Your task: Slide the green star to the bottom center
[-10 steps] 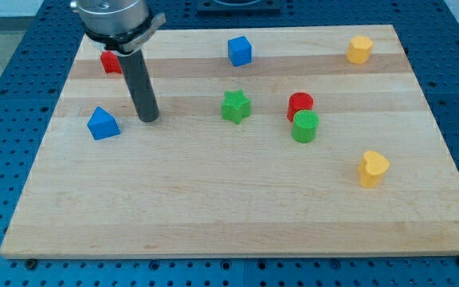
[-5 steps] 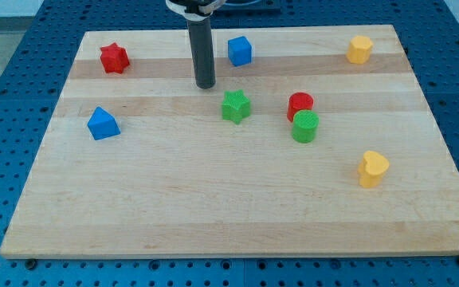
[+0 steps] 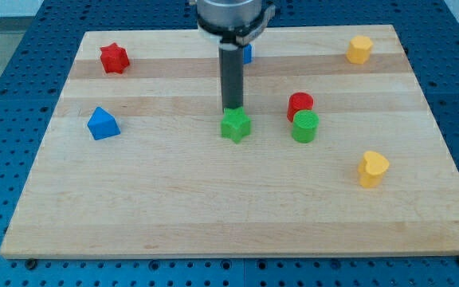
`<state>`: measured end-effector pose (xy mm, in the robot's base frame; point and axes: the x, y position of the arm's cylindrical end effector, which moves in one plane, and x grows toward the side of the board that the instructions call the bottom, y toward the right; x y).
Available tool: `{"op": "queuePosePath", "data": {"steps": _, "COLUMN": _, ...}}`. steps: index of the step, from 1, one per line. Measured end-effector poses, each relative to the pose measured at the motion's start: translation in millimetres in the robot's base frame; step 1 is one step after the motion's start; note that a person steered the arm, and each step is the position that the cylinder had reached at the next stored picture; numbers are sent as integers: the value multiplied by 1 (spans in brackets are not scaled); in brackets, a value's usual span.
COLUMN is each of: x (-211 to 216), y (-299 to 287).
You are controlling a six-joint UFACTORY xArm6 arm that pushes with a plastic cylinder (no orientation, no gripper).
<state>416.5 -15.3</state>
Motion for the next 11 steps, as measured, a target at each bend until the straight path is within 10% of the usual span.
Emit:
{"op": "queuePosePath", "data": {"steps": 2, "x": 86, "y": -3}}
{"op": "queuePosePath", "data": {"steps": 11, "x": 130, "y": 32}}
